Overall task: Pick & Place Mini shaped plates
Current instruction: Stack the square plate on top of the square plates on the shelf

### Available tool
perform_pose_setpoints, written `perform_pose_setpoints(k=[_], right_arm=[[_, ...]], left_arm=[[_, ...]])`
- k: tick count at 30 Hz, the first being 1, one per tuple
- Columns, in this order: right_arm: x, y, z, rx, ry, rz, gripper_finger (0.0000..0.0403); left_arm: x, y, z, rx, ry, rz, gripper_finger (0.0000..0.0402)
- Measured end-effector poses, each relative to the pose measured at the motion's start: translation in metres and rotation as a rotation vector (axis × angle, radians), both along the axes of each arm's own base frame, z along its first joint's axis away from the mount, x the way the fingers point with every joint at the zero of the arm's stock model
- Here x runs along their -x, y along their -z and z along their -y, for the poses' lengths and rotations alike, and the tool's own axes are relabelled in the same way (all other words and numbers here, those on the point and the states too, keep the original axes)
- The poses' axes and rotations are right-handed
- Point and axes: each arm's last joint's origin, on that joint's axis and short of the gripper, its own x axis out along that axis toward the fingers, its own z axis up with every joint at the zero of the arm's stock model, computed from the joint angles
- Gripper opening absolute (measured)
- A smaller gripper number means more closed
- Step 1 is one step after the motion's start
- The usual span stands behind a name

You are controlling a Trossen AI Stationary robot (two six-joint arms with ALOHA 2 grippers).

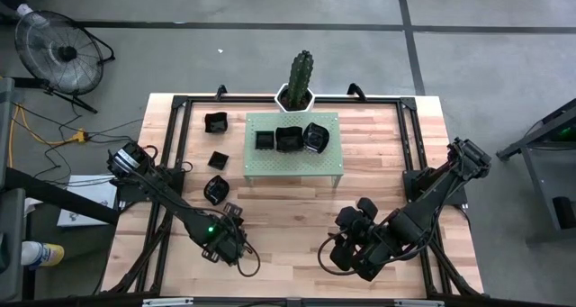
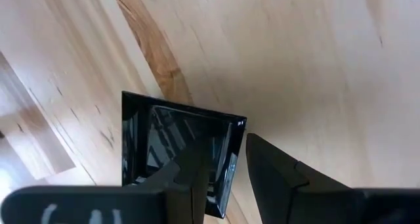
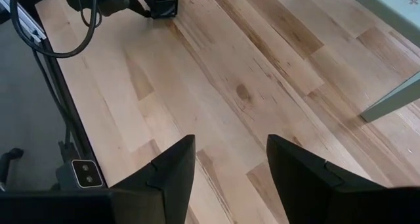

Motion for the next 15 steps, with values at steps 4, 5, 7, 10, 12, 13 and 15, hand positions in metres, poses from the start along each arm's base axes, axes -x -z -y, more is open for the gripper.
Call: perform_pose_setpoints(k=[4,5,7,10,12,13,15], right_arm=[[0.0,0.0,0.0,0.0,-0.001,0.0,0.0184],[0.0,0.0,0.0,0.001,-0.002,0.0,0.0184],[0.0,0.0,0.0,0.004,-0.005,-0.002,0.0184],[0.0001,0.0,-0.0001,0.006,-0.007,-0.002,0.0184],[0.0001,-0.0001,0.0,0.007,-0.008,-0.003,0.0184],[0.0002,0.0,0.0,0.008,-0.009,-0.003,0.0184],[0.0001,0.0,0.0,0.01,-0.012,-0.004,0.0184]], left_arm=[[0.0002,0.0001,0.0003,0.005,0.028,-0.011,0.0097],[0.0003,0.0007,0.0002,0.006,0.031,-0.01,0.0097],[0.0015,0.0031,-0.0006,0.007,0.034,-0.015,0.0097],[0.0043,0.0065,-0.0028,-0.004,0.036,-0.032,0.0097],[0.0049,0.0077,-0.0034,-0.005,0.028,-0.033,0.0097],[0.005,0.0079,-0.0035,-0.005,0.026,-0.032,0.0097],[0.005,0.0079,-0.0034,-0.005,0.026,-0.032,0.0097]])
